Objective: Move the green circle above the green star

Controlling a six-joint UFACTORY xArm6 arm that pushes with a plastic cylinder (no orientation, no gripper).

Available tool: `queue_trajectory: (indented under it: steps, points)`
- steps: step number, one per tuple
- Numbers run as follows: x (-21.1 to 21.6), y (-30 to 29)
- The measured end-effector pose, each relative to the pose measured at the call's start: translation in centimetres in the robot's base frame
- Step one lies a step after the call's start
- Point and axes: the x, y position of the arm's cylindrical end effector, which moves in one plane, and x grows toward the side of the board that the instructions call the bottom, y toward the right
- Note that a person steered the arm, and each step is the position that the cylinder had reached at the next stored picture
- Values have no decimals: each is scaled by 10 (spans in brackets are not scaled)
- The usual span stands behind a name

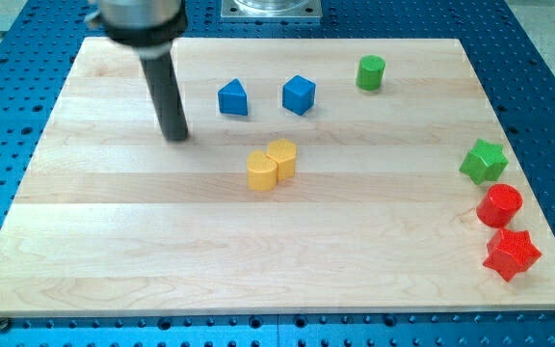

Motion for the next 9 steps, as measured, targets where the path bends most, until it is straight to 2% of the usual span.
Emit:
queue_trajectory:
  steps: [1,4,5,6,7,8,9]
  points:
    - [-52,-27]
    - [-80,192]
    - [-77,259]
    - [-97,278]
    - [-114,270]
    - [-110,345]
    - [-66,361]
